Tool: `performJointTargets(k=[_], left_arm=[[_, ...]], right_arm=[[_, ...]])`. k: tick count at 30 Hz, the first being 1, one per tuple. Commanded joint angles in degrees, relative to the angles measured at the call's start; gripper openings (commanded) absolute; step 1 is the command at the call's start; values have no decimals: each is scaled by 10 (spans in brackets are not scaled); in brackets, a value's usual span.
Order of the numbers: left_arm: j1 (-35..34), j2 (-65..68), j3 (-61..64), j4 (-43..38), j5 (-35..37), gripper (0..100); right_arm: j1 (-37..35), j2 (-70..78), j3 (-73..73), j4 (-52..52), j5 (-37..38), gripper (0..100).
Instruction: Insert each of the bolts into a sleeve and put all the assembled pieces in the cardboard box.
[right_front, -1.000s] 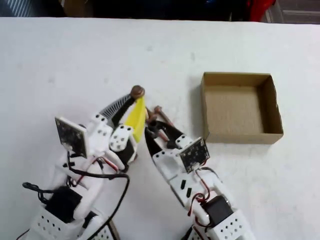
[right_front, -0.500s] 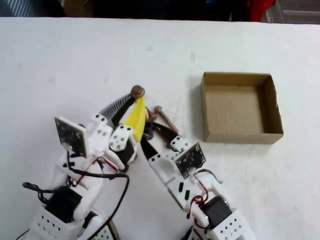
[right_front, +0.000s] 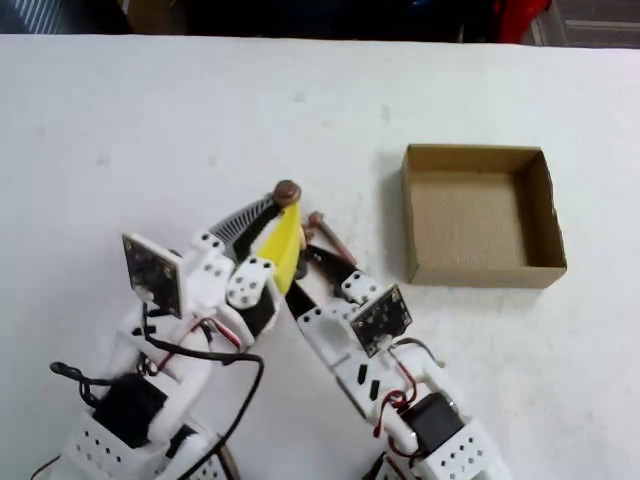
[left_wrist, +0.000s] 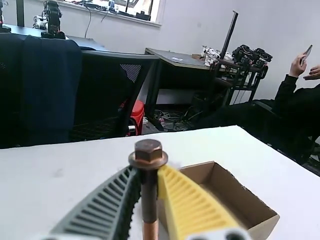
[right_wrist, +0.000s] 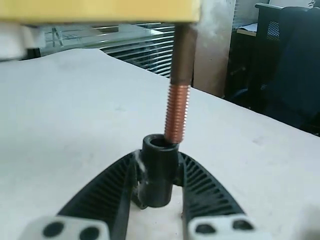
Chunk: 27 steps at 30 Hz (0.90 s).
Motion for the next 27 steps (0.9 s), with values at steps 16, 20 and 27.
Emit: performJointTargets(k=[16, 20, 27], left_arm=[[8, -15, -8, 22, 4, 20], [7, -15, -7, 22, 4, 20], [7, -15, -10, 18, 4, 20]], right_arm=[[1, -10, 5, -15, 10, 17], [1, -10, 5, -15, 10, 17], [1, -10, 5, -15, 8, 17]])
